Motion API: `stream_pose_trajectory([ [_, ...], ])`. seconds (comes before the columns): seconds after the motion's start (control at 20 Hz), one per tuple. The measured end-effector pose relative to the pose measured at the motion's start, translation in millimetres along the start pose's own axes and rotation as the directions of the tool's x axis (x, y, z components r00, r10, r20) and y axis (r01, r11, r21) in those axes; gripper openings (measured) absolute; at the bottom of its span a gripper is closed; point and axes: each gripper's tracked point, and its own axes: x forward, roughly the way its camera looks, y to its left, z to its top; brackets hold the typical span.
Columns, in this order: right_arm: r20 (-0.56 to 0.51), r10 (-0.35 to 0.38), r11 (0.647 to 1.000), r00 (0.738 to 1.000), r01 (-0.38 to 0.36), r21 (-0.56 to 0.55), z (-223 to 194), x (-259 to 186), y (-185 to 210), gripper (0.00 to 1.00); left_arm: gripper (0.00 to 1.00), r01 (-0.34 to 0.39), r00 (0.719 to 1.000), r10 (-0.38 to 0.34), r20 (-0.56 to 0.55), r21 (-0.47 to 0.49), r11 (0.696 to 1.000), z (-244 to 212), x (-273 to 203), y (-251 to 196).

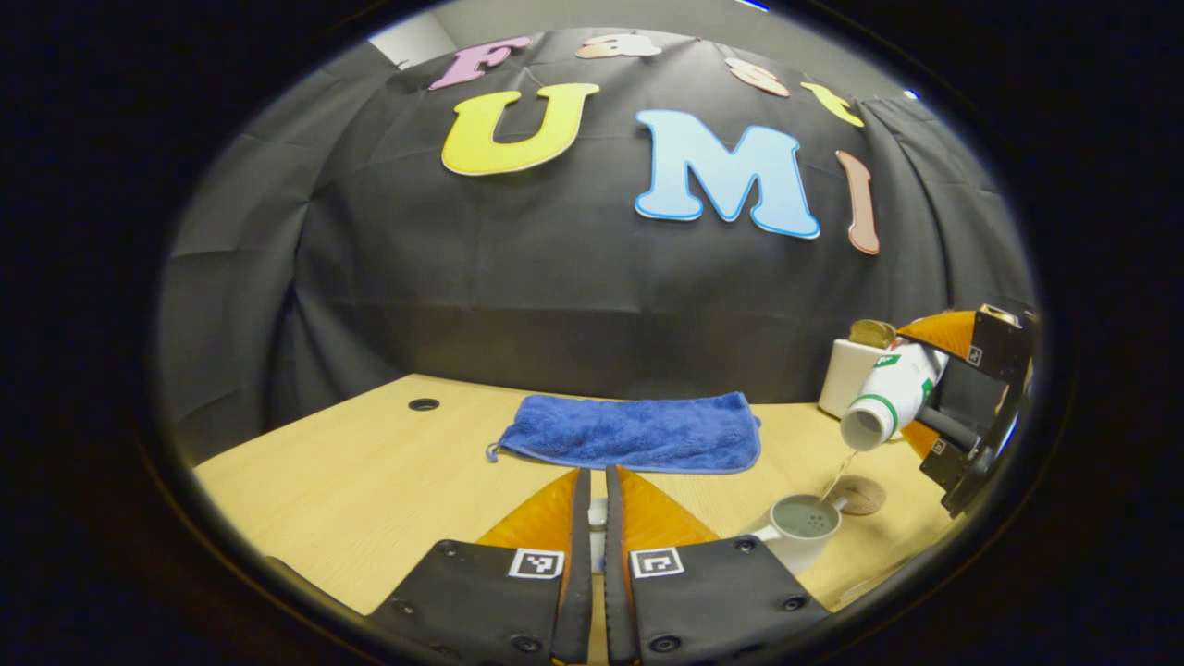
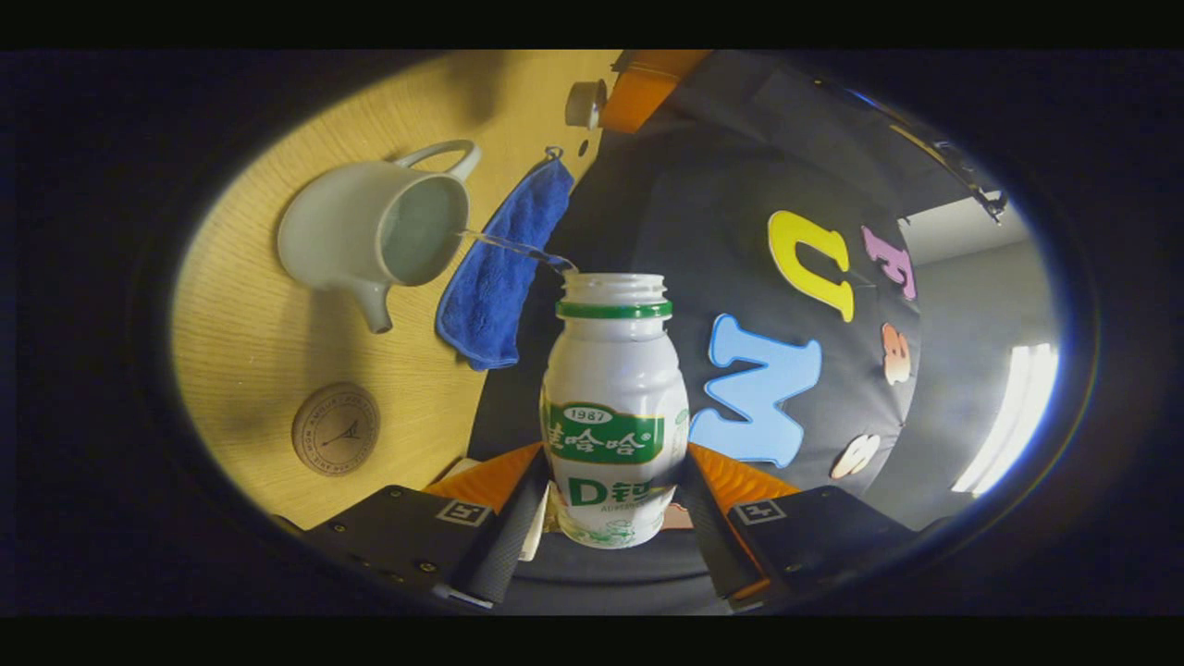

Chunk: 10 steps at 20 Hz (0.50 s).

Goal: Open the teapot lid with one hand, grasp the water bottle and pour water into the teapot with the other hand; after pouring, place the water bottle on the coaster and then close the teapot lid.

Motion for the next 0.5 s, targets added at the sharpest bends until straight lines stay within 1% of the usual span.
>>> stream_pose_trajectory([
  [0.05, 0.001, -0.001, 1.0, 1.0, 0.001, -0.004, -1.2, 0.1, -0.7, 0.8, 0.12, 0.001, 1.0, -0.001, 0.0, -0.001, 1.0, 0.3, 0.1, -0.3],
  [0.1, 0.002, -0.003, 1.0, 1.0, 0.003, -0.008, 0.2, 0.5, -1.8, 0.8, 0.16, 0.002, 1.0, -0.002, -0.001, -0.001, 1.0, -0.8, 0.5, -0.5],
  [0.25, 0.004, -0.007, 1.0, 1.0, 0.007, -0.022, 0.2, 1.0, -4.1, 0.8, 0.16, 0.004, 1.0, -0.004, -0.004, -0.001, 1.0, -0.6, 1.6, -1.5],
  [0.3, 0.005, -0.008, 1.0, 1.0, 0.008, -0.026, 0.8, 1.4, -4.7, 0.8, 0.12, 0.004, 1.0, -0.004, -0.005, 0.0, 1.0, -1.9, 1.3, -2.0],
  [0.45, 0.009, -0.007, 0.999, 1.0, 0.008, -0.034, 1.0, 0.7, -4.9, 0.8, 0.12, 0.005, 1.0, -0.005, -0.006, 0.0, 1.0, -1.2, 1.3, -1.6],
  [0.5, 0.009, -0.009, 0.999, 1.0, 0.009, -0.038, 0.9, 1.7, -5.9, 0.8, 0.16, 0.004, 1.0, -0.004, -0.006, 0.0, 1.0, -1.5, 2.0, -1.8],
])
